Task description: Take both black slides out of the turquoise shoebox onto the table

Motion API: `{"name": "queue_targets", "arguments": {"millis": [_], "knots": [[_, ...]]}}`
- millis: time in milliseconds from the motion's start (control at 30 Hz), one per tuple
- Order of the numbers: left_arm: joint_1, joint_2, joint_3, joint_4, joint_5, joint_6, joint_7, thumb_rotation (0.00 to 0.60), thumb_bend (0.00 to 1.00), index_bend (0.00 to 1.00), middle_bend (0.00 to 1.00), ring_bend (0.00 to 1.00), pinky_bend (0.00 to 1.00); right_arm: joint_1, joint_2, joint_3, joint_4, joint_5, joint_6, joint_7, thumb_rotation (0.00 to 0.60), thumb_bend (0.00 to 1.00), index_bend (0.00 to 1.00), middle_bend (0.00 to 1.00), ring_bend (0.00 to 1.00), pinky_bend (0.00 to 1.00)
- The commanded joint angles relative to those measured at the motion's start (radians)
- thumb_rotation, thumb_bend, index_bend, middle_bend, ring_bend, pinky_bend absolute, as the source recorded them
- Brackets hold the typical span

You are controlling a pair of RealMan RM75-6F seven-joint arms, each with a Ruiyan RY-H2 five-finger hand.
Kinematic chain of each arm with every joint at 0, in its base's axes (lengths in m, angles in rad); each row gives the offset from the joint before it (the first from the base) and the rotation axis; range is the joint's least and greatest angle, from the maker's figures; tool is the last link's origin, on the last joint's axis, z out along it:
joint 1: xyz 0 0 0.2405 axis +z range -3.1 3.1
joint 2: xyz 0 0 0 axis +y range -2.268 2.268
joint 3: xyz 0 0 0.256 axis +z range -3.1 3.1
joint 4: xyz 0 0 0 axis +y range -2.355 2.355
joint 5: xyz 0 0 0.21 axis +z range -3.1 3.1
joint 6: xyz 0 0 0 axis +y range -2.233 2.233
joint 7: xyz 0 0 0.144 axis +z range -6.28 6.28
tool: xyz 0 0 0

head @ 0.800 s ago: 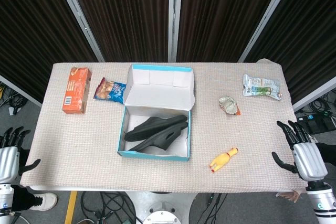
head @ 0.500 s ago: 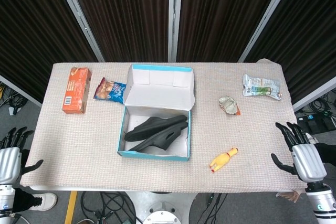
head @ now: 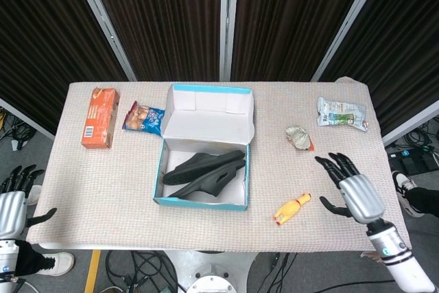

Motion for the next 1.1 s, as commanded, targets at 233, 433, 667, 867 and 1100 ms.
{"name": "queue_targets", "arguments": {"millis": [233, 433, 667, 867, 1100], "knots": [[0.006, -0.003, 0.003, 0.018, 0.0, 0.004, -0.024, 0.6, 0.0, 0.2, 0.11, 0.03, 0.16, 0.395, -0.203, 0.177, -0.034, 0.073, -0.426, -0.126, 0.6, 0.13, 0.18, 0.25, 0.0, 0.0], [0.013, -0.007, 0.005, 0.033, -0.019, -0.006, -0.044, 0.6, 0.0, 0.2, 0.11, 0.03, 0.16, 0.567, -0.379, 0.243, 0.099, 0.167, -0.559, -0.238, 0.6, 0.1, 0.29, 0.31, 0.0, 0.0], [0.014, -0.015, 0.006, 0.055, -0.027, -0.02, -0.069, 0.6, 0.0, 0.2, 0.11, 0.03, 0.16, 0.661, -0.529, 0.241, 0.224, 0.243, -0.599, -0.339, 0.6, 0.08, 0.35, 0.33, 0.0, 0.0], [0.013, -0.021, 0.009, 0.07, -0.026, -0.029, -0.087, 0.6, 0.0, 0.2, 0.11, 0.03, 0.16, 0.666, -0.57, 0.207, 0.246, 0.241, -0.55, -0.378, 0.6, 0.05, 0.37, 0.35, 0.0, 0.0], [0.006, -0.028, 0.008, 0.077, -0.02, -0.038, -0.095, 0.6, 0.0, 0.2, 0.11, 0.03, 0.16, 0.676, -0.589, 0.175, 0.267, 0.245, -0.537, -0.389, 0.6, 0.05, 0.4, 0.36, 0.0, 0.0]]}}
